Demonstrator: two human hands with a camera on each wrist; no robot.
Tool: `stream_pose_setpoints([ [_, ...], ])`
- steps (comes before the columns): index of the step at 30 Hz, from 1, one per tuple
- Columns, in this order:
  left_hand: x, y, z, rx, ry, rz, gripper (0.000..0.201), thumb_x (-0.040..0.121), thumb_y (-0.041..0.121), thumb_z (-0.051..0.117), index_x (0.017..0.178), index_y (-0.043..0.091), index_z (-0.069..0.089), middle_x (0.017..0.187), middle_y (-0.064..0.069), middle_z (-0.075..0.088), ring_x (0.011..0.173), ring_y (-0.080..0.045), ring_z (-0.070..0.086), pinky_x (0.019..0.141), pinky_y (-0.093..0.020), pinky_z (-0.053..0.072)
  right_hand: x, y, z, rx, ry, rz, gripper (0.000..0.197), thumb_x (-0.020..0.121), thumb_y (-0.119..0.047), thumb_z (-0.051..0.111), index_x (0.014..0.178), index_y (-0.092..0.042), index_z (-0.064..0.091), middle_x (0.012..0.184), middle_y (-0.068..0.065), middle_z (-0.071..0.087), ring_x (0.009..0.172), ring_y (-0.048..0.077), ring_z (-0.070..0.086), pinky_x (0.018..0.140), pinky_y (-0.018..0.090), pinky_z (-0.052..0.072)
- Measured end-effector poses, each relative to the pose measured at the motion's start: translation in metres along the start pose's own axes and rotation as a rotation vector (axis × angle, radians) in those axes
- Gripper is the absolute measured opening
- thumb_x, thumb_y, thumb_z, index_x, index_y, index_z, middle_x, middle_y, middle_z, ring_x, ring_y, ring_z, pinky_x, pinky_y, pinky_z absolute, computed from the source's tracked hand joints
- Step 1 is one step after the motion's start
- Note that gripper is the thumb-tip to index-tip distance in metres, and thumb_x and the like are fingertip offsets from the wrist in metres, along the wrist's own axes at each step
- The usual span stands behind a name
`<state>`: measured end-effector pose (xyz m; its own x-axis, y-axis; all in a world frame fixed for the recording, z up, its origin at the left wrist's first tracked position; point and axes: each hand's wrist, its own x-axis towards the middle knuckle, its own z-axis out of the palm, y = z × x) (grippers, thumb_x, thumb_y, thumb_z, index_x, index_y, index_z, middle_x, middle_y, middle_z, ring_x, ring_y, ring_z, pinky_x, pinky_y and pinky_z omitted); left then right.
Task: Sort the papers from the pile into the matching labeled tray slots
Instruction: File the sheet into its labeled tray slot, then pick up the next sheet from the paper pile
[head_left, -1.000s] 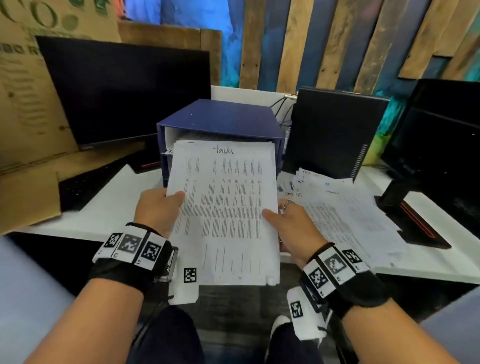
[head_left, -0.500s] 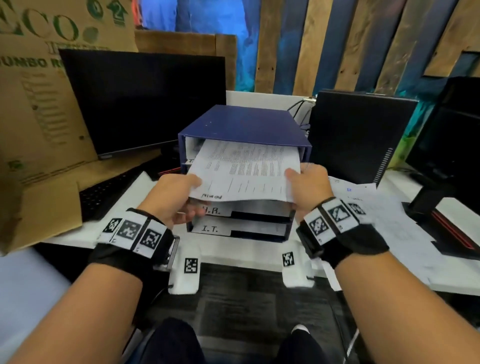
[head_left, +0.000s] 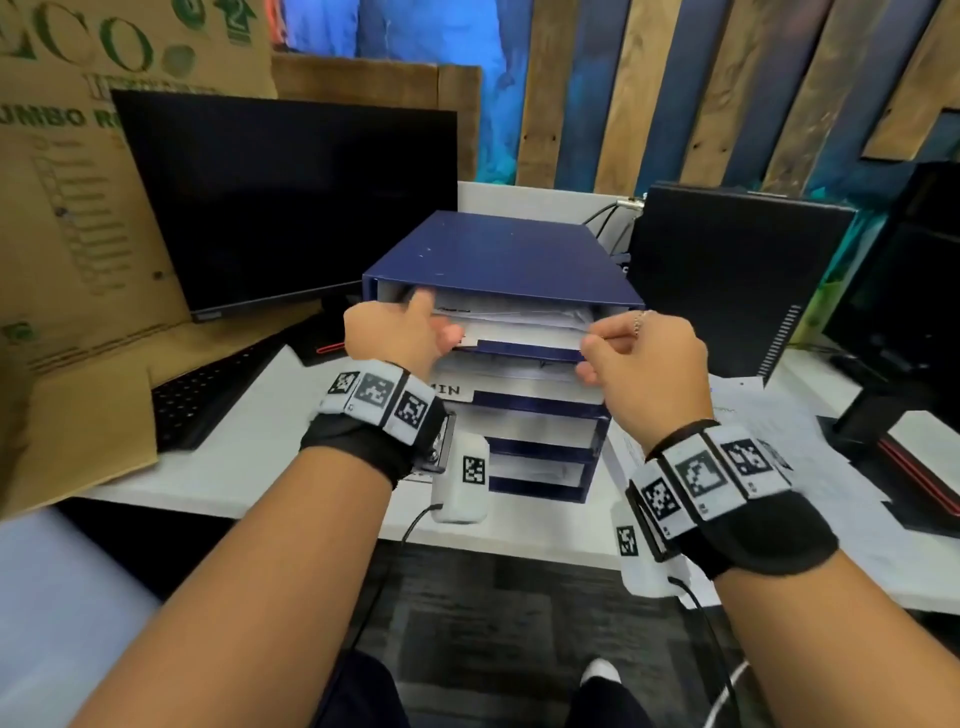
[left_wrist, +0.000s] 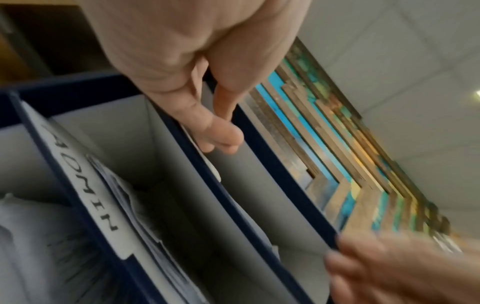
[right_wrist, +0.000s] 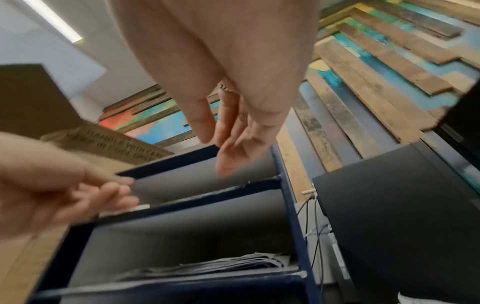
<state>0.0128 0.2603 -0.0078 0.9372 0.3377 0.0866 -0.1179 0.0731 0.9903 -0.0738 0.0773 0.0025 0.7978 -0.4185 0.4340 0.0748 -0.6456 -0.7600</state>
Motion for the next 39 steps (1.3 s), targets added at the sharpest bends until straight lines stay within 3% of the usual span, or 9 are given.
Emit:
stream_pose_setpoints([
  [2,-0.008,-0.004,-0.002,0.121,0.022,0.123,0.028,0.093,0.020,0.062,0.066,0.012,0.066,0.060,0.000,0.072,0.060,-0.017,0.073,0.070,-0.037,0.061,0.004,-0.001,0.008,-0.158,-0.040,-0.162,0.016,0.095,-0.020,0.061,0.102,-0.018,0.075,0.096,-0.005,0.074,0.093,0.013,0.068,0.094,0.028,0.052],
  [6,-0.011,-0.011,0.001,0.736,-0.041,0.766,0.027,0.096,0.028,0.050,0.083,0.019,0.071,0.079,0.002,0.071,0.085,-0.026,0.065,0.075,-0.035,0.052,0.013,-0.005,0.031,-0.497,-0.223,-0.392,0.035,0.101,-0.034,0.049,0.126,-0.017,0.067,0.126,0.001,0.063,0.120,0.024,0.055,0.103,0.040,0.046],
  [12,0.007,-0.007,0.021,1.413,-0.442,0.775,0.029,0.098,0.029,0.029,0.097,0.021,0.058,0.109,-0.004,0.066,0.102,-0.034,0.061,0.102,-0.056,0.037,0.026,-0.009,0.045,-0.773,-0.408,-0.328,0.049,0.103,-0.051,0.030,0.114,-0.017,0.064,0.120,0.004,0.064,0.113,0.028,0.057,0.090,0.042,0.042],
  [16,0.008,-0.007,0.027,1.232,-0.451,0.728,0.026,0.099,0.025,0.030,0.083,0.019,0.050,0.102,-0.008,0.066,0.100,-0.035,0.060,0.099,-0.053,0.041,0.033,-0.003,0.044,-0.664,-0.449,-0.314,0.045,0.104,-0.047,0.034,0.112,-0.013,0.063,0.116,0.006,0.063,0.112,0.028,0.056,0.097,0.043,0.044],
  [19,-0.014,-0.019,0.032,0.890,-0.259,0.818,0.031,0.097,0.029,0.036,0.074,0.017,0.053,0.071,-0.002,0.059,0.073,-0.027,0.057,0.065,-0.037,0.045,0.026,0.008,0.036,-0.407,-0.366,-0.361,0.030,0.103,-0.035,0.046,0.112,-0.016,0.066,0.113,0.003,0.066,0.113,0.025,0.058,0.098,0.039,0.046],
  [22,-0.055,-0.032,0.046,0.692,-0.167,0.894,0.028,0.091,0.031,0.042,0.074,0.017,0.060,0.065,0.003,0.057,0.068,-0.020,0.049,0.057,-0.033,0.038,0.014,0.025,0.025,-0.230,-0.153,-0.384,0.027,0.099,-0.020,0.053,0.117,-0.018,0.072,0.113,-0.003,0.070,0.110,0.015,0.056,0.094,0.022,0.040],
  [27,-0.096,-0.067,0.088,0.596,-0.324,0.704,0.026,0.089,0.028,0.046,0.068,0.016,0.056,0.059,0.005,0.053,0.059,-0.020,0.051,0.051,-0.032,0.038,0.004,0.077,-0.003,-0.203,-0.020,-0.122,0.019,0.091,-0.005,0.053,0.085,-0.018,0.066,0.079,-0.004,0.063,0.077,0.016,0.057,0.074,0.029,0.046],
  [34,-0.116,-0.129,0.138,0.911,-0.754,0.230,0.032,0.093,0.034,0.046,0.108,0.011,0.063,0.105,-0.008,0.067,0.089,-0.029,0.063,0.077,-0.035,0.055,0.003,0.176,-0.049,-0.671,-0.388,0.282,0.029,0.097,-0.025,0.051,0.122,-0.020,0.066,0.121,0.005,0.068,0.107,0.028,0.064,0.095,0.041,0.053],
  [39,-0.129,-0.147,0.167,0.760,-0.814,0.010,0.051,0.089,0.037,0.048,0.135,0.014,0.050,0.119,-0.004,0.066,0.096,-0.023,0.065,0.080,-0.031,0.056,-0.011,0.209,-0.066,-0.785,-0.478,0.333,0.040,0.098,-0.039,0.047,0.136,-0.029,0.056,0.136,0.000,0.060,0.116,0.024,0.062,0.099,0.041,0.050],
])
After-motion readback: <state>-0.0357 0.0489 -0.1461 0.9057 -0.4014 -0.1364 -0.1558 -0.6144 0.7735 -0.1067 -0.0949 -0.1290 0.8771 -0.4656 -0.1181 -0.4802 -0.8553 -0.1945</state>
